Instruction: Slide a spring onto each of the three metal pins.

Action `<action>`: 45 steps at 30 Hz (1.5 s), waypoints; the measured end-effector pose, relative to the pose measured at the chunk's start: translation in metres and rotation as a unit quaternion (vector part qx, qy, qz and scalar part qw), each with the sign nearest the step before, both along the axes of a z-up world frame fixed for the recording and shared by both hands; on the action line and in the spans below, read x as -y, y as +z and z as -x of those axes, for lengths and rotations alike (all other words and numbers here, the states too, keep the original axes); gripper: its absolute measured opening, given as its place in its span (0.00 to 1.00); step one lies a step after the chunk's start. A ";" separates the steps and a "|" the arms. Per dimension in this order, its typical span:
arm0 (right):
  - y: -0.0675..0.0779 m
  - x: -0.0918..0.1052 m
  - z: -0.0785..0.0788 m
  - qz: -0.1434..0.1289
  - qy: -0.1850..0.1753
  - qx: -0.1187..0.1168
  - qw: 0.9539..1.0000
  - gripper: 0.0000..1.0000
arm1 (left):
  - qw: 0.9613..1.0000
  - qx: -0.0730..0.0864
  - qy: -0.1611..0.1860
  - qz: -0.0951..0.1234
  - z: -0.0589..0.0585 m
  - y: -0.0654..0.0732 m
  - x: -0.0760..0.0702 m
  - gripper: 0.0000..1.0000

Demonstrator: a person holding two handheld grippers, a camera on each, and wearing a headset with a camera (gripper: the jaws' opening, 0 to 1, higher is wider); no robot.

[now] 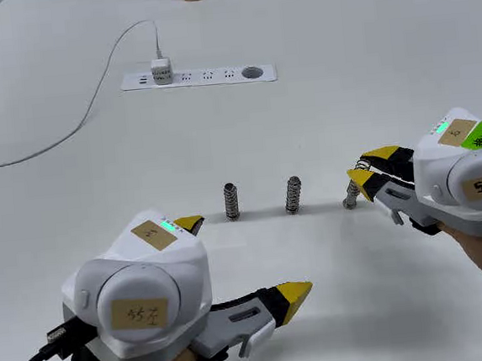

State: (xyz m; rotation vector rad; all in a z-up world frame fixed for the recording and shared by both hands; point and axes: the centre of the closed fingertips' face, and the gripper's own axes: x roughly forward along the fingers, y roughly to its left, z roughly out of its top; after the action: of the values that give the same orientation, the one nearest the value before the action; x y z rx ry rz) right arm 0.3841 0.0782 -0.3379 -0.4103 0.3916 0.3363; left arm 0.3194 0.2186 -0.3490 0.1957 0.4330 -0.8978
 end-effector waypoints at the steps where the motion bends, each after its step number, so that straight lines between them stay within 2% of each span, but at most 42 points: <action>1: -0.001 0.000 0.000 -0.002 -0.001 -0.001 1.000 0.13 | 1.000 0.000 0.000 0.000 0.000 0.000 0.000 0.85; 7: -0.009 0.000 0.000 -0.003 -0.003 -0.014 1.000 0.13 | 1.000 -0.001 0.001 0.001 0.000 0.000 0.000 0.84; 23: -0.020 -0.002 0.001 -0.027 -0.017 -0.033 0.999 0.13 | 1.000 -0.002 -0.002 0.001 0.000 -0.001 0.000 0.83; 30: -0.020 -0.001 0.000 -0.037 -0.021 -0.034 0.998 0.13 | 1.000 -0.004 0.002 0.001 -0.001 -0.001 -0.002 0.82; 35: -0.020 -0.002 0.002 -0.043 -0.020 -0.039 0.998 0.15 | 1.000 -0.004 0.005 0.011 -0.002 0.002 -0.001 0.83; 41: -0.012 -0.004 0.005 -0.073 -0.025 -0.039 0.996 0.22 | 1.000 -0.003 0.005 0.007 -0.003 0.003 -0.003 0.82; 45: -0.008 -0.003 0.010 -0.100 -0.035 -0.052 0.993 0.27 | 1.000 -0.003 0.007 -0.001 -0.005 0.002 -0.005 0.82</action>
State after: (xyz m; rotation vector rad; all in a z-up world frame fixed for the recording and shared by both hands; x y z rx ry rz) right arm 0.3741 0.0809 -0.3457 -0.1822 0.4680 0.3262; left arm 0.3245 0.2241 -0.3466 0.1919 0.4415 -0.8848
